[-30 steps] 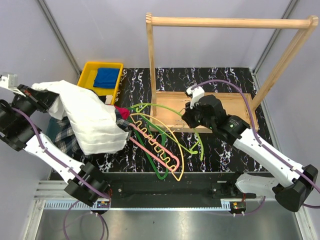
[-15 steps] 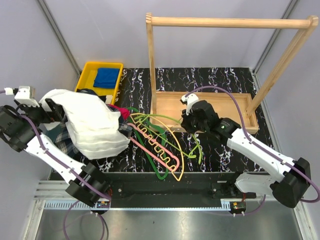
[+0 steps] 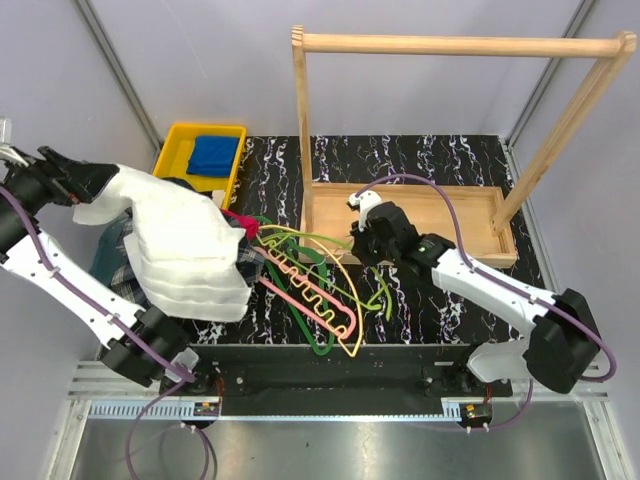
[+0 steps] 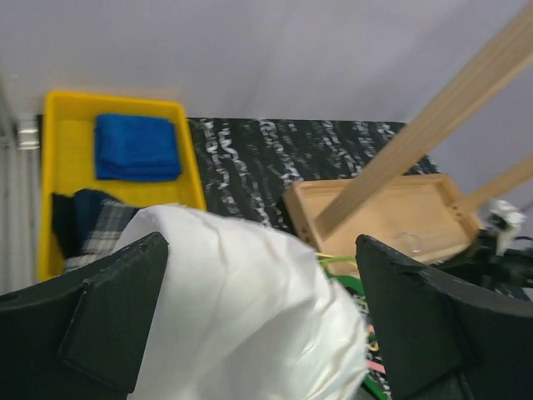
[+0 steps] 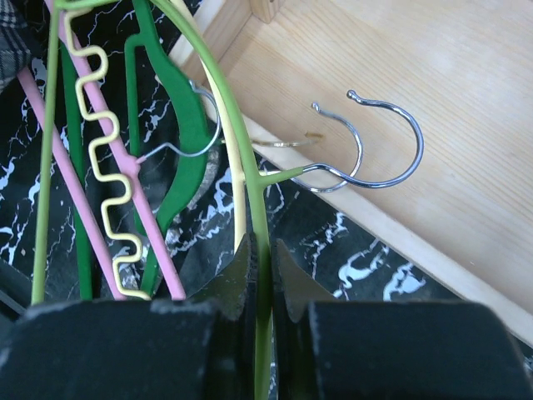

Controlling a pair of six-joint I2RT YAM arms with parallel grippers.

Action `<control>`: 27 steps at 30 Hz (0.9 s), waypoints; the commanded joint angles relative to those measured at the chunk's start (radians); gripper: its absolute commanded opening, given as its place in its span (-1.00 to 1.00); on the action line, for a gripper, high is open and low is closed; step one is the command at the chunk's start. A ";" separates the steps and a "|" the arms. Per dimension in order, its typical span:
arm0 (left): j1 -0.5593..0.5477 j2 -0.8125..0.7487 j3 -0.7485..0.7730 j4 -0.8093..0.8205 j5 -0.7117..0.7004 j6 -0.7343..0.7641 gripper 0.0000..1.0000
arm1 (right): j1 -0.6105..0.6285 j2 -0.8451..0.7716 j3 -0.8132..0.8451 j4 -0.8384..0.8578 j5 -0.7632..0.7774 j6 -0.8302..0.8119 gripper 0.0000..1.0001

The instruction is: Remove the skirt from the hanger

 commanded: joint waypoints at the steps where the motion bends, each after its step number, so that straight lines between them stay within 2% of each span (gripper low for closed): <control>1: -0.056 -0.056 0.085 0.042 0.284 -0.180 0.98 | 0.017 0.085 0.010 0.159 -0.017 0.035 -1.00; 3: -0.082 -0.111 0.050 0.101 0.281 -0.196 0.98 | 0.028 0.117 0.014 0.167 -0.019 0.046 -1.00; 4: -0.082 -0.163 0.021 0.232 0.275 -0.229 0.98 | 0.031 0.125 0.011 0.171 -0.020 0.052 -0.98; 5: -0.082 -0.192 -0.073 0.360 0.205 -0.307 0.98 | 0.033 0.131 0.007 0.171 -0.023 0.051 -0.96; 6: -0.076 -0.223 -0.149 0.555 0.185 -0.625 0.98 | 0.034 0.131 0.005 0.173 -0.020 0.052 -0.92; 7: -0.063 -0.259 -0.233 1.121 0.169 -0.852 0.98 | 0.036 0.128 0.002 0.173 -0.022 0.052 -0.81; 8: -0.046 -0.260 -0.351 1.369 0.149 -1.047 0.98 | 0.037 0.119 -0.002 0.171 -0.017 0.051 -0.73; 9: -0.045 -0.248 -0.364 1.526 0.152 -1.266 0.98 | 0.036 0.115 -0.004 0.167 -0.013 0.049 -0.64; 10: -0.047 -0.217 -0.358 1.638 0.154 -1.321 0.98 | 0.037 0.110 -0.005 0.162 0.001 0.043 -0.50; 11: -0.052 -0.206 -0.334 1.653 0.149 -1.355 0.98 | 0.037 0.099 -0.005 0.153 0.006 0.040 -0.31; 13: -0.062 -0.194 -0.292 1.646 0.146 -1.385 0.98 | 0.036 0.082 -0.004 0.133 0.024 0.038 -0.08; 14: -0.090 -0.192 -0.277 1.635 0.146 -1.382 0.98 | 0.037 0.061 -0.001 0.127 0.032 0.037 0.15; 15: -0.108 -0.192 -0.265 1.606 0.148 -1.369 0.98 | 0.037 0.050 -0.001 0.115 0.040 0.037 0.39; 16: -0.131 -0.195 -0.237 1.589 0.149 -1.359 0.98 | 0.036 0.039 0.004 0.109 0.059 0.035 0.55; 17: -0.186 -0.197 -0.228 1.565 0.149 -1.340 0.98 | 0.037 0.015 0.008 0.102 0.070 0.034 0.77; 19: -0.248 -0.210 -0.199 1.442 0.137 -1.241 0.98 | 0.036 -0.016 0.039 0.072 0.108 0.022 0.99; 20: -0.306 -0.217 -0.191 1.385 0.128 -1.143 0.98 | 0.036 -0.025 0.054 0.034 0.121 0.020 0.99; 24: -0.398 -0.217 -0.151 1.007 0.051 -0.913 0.98 | 0.037 -0.099 0.146 -0.072 0.182 0.023 1.00; 27: -0.447 -0.203 -0.165 0.911 0.016 -0.840 0.98 | 0.037 -0.155 0.238 -0.187 0.253 0.044 0.99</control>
